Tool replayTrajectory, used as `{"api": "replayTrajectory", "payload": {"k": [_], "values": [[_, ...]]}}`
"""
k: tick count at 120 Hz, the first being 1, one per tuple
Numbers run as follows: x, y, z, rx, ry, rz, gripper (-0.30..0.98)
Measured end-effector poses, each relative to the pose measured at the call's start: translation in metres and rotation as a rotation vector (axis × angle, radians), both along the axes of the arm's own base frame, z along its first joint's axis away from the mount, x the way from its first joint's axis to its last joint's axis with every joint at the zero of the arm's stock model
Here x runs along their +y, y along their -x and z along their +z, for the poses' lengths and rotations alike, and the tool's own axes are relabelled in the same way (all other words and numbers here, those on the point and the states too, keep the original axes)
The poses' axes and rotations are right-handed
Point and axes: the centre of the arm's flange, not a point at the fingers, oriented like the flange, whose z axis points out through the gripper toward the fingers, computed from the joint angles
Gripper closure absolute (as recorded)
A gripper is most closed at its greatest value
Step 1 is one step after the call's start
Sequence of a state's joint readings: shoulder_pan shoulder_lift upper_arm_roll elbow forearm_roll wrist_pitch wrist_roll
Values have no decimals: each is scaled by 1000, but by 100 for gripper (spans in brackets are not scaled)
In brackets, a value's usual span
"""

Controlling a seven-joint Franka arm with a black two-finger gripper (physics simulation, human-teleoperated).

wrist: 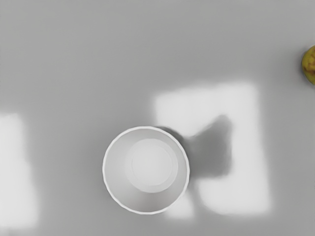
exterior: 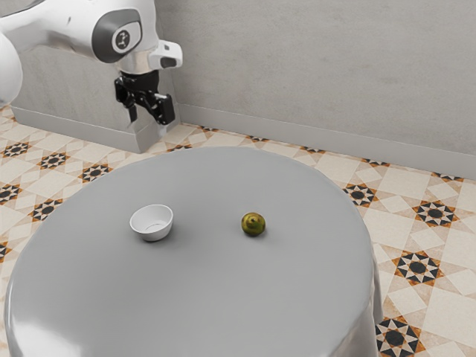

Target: Place the pear in the bowl.

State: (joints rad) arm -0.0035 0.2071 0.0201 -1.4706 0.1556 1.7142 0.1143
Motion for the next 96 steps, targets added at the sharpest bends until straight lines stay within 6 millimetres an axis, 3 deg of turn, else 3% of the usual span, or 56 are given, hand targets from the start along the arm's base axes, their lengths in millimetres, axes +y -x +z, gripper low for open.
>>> {"api": "replayTrajectory", "payload": {"k": [11,21,36,51,76,84,96], "values": [[-1,-2,-1,-9,0,-4,0],[-2,-11,-20,13,0,-8,0],[-35,-26,-50,15,21,-57,0],[-43,-40,-83,17,98,-45,0],[-61,-48,-105,14,298,32,0],[-80,-48,-122,40,333,48,0],[-106,-42,-166,106,360,83,0]]}}
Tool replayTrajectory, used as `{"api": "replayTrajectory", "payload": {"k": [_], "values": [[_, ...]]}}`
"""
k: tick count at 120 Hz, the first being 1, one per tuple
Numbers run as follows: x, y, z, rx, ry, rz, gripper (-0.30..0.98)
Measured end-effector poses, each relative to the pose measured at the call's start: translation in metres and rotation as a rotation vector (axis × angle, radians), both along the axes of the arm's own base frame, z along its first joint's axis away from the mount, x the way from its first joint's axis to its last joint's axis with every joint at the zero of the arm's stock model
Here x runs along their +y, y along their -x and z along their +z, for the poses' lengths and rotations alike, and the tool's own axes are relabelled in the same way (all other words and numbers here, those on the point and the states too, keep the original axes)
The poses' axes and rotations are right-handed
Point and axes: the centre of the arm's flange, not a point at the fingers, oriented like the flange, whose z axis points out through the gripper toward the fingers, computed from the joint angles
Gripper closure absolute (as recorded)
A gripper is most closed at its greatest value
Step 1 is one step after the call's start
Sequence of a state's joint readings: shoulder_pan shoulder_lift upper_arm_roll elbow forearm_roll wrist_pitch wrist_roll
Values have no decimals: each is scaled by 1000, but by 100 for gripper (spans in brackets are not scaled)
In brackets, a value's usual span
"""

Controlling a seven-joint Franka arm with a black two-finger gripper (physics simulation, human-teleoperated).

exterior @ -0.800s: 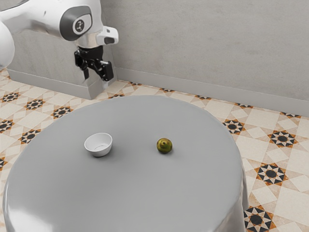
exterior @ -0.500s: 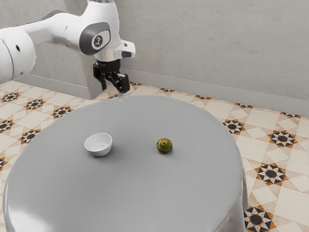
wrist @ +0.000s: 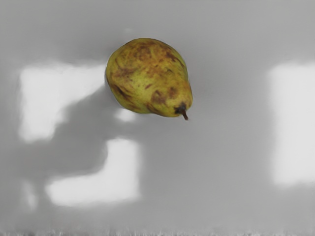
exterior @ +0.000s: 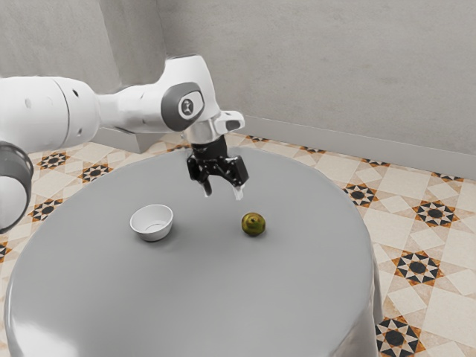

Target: Place the pear in the bowl.

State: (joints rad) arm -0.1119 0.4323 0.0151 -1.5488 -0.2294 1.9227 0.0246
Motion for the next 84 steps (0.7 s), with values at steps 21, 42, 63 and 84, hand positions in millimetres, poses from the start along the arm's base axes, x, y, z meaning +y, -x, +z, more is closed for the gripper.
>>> {"api": "replayTrajectory", "payload": {"k": [21,42,63,84], "values": [[-12,-3,-49,55,-8,50,0],[-24,-16,-69,35,-33,71,1],[-31,-29,-92,2,-65,83,4],[-31,-39,-107,-49,-97,93,6]]}}
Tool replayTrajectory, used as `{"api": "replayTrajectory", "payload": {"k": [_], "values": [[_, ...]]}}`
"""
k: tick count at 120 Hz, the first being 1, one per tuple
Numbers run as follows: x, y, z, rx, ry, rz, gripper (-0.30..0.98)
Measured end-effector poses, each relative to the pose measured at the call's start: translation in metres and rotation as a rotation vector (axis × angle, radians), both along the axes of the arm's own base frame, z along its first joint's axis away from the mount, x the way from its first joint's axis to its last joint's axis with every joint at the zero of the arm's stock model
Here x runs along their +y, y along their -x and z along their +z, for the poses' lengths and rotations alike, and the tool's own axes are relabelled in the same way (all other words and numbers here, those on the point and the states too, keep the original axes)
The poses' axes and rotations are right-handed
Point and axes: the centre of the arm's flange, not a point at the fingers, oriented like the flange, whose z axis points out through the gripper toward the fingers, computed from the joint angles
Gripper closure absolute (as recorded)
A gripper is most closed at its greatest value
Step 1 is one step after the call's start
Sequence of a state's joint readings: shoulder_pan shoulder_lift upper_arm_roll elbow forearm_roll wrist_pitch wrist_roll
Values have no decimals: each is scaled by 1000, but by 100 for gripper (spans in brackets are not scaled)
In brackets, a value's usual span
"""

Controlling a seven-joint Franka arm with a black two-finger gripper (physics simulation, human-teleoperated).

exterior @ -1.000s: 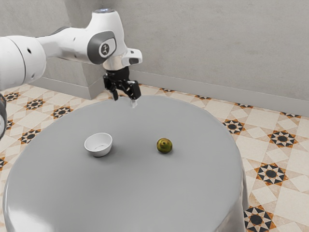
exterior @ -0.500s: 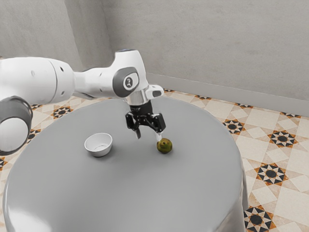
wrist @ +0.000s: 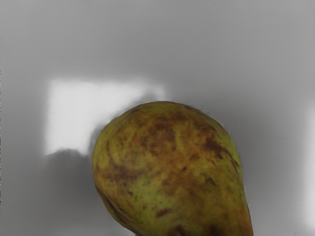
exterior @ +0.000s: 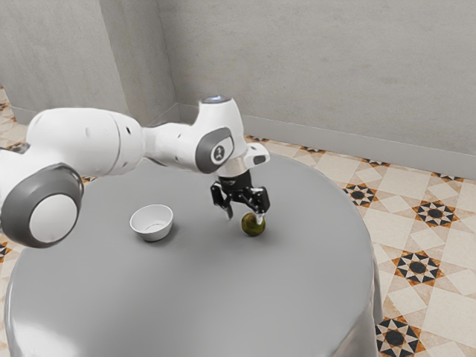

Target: Place the pear in the bowl.

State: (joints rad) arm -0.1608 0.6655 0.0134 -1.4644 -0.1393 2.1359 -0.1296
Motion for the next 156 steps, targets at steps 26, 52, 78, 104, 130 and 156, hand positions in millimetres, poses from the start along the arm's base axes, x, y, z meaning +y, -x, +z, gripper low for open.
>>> {"api": "replayTrajectory", "payload": {"k": [26,52,78,104,130,156], "values": [[-10,-6,-10,-55,2,7,8],[-4,-9,-22,-66,0,31,11],[-6,-17,-32,-78,2,41,17],[-4,-16,-32,-80,-1,49,23],[-4,-15,-32,-67,0,53,25],[-3,-12,-36,-38,0,60,26]]}}
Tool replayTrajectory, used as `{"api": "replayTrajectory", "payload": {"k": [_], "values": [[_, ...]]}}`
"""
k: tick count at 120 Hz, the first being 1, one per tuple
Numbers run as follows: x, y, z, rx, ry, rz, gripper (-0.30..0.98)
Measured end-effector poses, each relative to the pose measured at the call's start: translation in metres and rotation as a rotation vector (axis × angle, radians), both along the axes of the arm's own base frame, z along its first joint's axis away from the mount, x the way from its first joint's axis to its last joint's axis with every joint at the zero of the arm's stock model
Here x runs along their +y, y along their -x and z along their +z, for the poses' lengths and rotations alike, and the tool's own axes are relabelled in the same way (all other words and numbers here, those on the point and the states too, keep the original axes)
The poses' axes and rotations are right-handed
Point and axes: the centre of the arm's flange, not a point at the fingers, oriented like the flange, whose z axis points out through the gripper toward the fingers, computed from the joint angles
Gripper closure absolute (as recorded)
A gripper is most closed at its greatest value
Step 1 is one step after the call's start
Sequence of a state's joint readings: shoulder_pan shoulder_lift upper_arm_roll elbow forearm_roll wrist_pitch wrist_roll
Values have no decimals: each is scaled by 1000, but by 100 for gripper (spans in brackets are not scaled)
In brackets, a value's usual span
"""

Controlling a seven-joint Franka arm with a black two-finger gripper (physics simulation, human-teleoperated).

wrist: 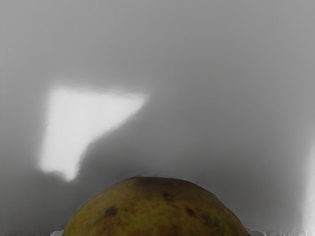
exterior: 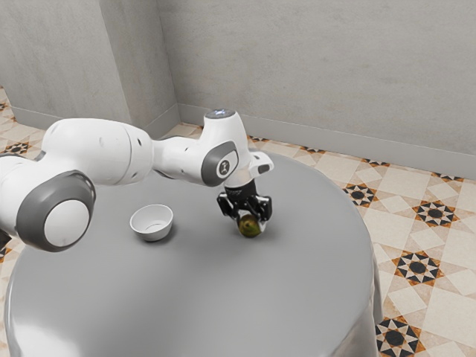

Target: Place the pear in the bowl.

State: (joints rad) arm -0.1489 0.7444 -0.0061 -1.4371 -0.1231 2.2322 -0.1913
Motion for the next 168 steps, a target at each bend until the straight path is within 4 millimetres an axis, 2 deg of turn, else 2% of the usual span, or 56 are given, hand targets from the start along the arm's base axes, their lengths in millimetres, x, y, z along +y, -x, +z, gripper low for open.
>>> {"api": "replayTrajectory", "payload": {"k": [72,98,112,125,139,151,168], "values": [[2,3,-7,34,-3,10,27],[3,5,4,41,-12,9,27],[9,9,33,36,-21,14,28],[28,20,64,32,-37,37,28],[60,35,82,42,-58,82,29],[93,47,91,58,-77,130,28],[137,61,92,94,-114,189,28]]}}
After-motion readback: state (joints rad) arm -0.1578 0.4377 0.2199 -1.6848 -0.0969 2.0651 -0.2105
